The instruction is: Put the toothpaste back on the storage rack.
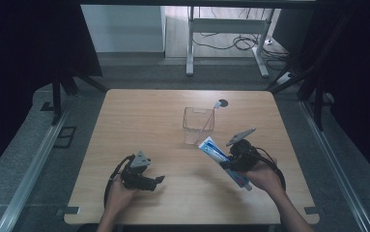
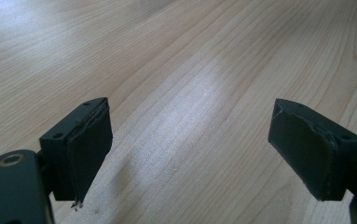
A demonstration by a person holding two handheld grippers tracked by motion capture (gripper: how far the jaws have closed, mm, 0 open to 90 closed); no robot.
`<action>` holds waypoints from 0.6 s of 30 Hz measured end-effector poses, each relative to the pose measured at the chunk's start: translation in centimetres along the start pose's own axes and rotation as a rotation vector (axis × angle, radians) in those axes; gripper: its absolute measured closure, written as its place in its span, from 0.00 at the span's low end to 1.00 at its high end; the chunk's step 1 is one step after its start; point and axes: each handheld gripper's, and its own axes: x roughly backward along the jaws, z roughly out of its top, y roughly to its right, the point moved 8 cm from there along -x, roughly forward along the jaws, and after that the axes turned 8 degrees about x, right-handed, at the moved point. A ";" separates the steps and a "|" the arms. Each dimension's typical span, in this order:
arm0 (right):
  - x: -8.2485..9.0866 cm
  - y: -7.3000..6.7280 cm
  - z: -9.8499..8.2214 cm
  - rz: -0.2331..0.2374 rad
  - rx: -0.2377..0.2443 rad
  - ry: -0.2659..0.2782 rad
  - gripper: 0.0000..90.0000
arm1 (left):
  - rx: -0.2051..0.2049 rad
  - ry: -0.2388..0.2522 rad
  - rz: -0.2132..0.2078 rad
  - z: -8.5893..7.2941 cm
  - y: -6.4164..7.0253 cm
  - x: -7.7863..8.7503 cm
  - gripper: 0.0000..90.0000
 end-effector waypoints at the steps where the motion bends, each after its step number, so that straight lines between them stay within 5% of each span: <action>1: 0.1 0.1 0.3 -0.003 -0.001 0.014 0.80 | 0.003 0.002 -0.001 0.0 0.0 0.0 0.15; 18: 0.6 1.3 3.1 -0.035 -0.016 0.103 0.80 | 0.003 0.003 -0.005 0.0 0.0 0.0 0.15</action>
